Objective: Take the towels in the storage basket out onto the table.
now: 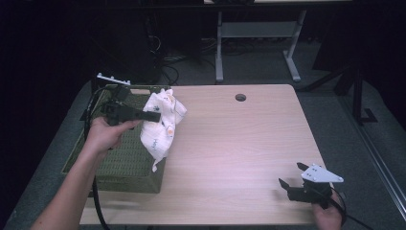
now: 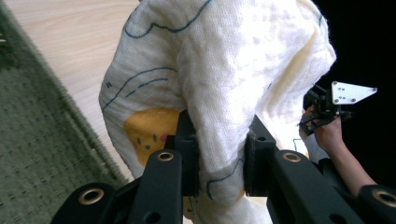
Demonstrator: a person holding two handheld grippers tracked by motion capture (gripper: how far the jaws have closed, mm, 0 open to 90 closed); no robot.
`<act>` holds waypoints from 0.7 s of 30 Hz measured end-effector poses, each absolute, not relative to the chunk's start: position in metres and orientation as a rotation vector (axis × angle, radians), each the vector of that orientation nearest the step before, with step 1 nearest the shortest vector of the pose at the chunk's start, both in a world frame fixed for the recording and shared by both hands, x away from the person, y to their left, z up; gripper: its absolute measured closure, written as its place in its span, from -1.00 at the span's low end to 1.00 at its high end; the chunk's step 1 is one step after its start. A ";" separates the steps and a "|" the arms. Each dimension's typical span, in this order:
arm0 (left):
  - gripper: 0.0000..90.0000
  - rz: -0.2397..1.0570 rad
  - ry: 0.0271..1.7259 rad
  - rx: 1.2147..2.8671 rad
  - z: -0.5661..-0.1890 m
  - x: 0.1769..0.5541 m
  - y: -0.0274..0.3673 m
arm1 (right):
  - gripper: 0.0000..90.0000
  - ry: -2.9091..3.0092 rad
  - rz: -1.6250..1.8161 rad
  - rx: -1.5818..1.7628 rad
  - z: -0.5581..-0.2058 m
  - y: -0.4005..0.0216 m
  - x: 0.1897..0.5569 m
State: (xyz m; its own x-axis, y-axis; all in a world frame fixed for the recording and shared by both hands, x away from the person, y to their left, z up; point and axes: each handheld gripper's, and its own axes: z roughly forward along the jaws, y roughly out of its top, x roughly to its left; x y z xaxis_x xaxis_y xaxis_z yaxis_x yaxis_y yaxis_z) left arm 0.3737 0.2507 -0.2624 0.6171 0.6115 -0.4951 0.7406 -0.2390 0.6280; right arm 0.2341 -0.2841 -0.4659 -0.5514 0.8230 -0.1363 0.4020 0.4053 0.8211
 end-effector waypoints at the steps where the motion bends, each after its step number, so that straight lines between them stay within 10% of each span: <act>1: 0.60 -0.183 1.064 1.950 -0.262 0.374 0.248 | -0.70 2.131 1.036 1.041 -0.466 -0.284 0.234; 21: 0.60 -0.235 0.989 2.020 -0.274 0.378 0.201 | -0.70 2.119 1.048 1.048 -0.464 -0.287 0.232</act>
State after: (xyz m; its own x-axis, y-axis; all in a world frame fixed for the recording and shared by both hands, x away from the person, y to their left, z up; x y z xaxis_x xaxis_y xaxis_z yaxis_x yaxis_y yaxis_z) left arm 0.3784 0.2013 -0.2737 0.6691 0.5593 -0.4893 0.7197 -0.3235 0.6143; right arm 0.2318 -0.2870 -0.4643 -0.5456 0.8280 -0.1290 0.4003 0.3927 0.8280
